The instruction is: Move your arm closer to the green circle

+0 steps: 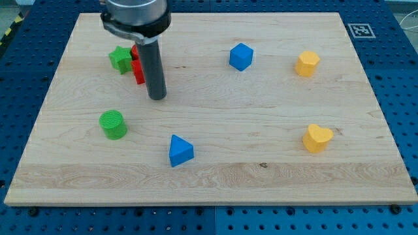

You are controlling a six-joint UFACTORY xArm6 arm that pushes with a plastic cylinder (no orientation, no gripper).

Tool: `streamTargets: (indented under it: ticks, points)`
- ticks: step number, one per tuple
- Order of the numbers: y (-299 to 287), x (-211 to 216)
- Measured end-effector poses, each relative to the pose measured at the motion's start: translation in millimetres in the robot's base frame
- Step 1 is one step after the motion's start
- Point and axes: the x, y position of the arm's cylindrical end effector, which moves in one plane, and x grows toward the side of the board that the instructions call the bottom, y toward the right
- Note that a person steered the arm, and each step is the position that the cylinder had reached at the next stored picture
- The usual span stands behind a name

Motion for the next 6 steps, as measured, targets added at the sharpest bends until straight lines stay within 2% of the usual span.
streamTargets:
  ticks: [6]
  points:
    - [-29.8,102.5]
